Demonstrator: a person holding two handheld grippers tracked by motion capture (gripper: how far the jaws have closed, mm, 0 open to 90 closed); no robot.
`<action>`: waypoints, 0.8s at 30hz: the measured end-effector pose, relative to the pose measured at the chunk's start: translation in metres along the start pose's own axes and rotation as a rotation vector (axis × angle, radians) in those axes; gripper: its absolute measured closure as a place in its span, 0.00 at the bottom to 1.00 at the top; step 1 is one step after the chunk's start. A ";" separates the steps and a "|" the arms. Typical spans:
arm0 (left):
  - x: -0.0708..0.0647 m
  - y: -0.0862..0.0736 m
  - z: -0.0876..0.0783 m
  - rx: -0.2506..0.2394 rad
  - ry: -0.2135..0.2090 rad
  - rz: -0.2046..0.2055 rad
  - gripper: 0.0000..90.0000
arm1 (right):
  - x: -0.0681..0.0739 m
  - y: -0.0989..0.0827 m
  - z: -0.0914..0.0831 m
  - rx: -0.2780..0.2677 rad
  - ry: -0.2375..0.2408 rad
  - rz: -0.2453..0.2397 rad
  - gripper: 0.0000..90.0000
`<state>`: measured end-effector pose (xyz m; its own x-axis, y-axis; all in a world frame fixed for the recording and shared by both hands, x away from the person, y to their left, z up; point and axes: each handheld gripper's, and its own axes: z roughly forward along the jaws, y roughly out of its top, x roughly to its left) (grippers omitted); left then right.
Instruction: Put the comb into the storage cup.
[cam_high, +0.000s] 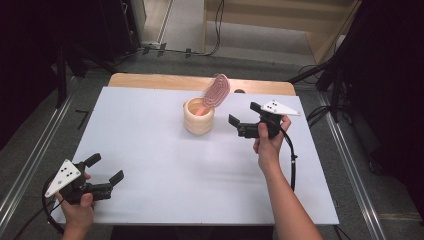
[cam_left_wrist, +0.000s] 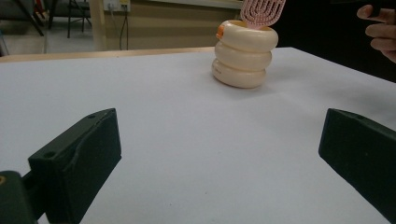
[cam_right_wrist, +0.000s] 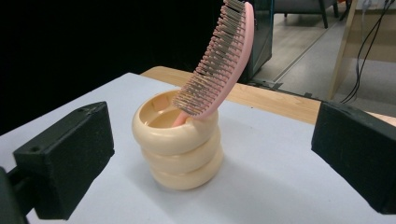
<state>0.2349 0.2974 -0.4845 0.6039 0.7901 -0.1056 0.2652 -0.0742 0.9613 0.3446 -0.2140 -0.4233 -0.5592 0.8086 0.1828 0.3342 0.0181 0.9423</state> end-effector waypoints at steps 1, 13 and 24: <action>0.000 0.000 0.000 0.000 0.000 0.000 0.00 | 0.001 -0.001 -0.003 0.001 -0.003 -0.001 0.00; 0.000 0.000 0.000 0.002 0.002 0.001 0.00 | 0.002 -0.011 -0.031 -0.015 0.001 -0.011 0.00; -0.001 0.000 0.001 0.004 0.006 0.004 0.00 | -0.002 -0.028 -0.056 -0.016 -0.015 0.008 0.00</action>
<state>0.2347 0.2957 -0.4849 0.6007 0.7931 -0.1006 0.2658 -0.0795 0.9608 0.2939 -0.2494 -0.4344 -0.5452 0.8174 0.1860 0.3259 0.0022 0.9454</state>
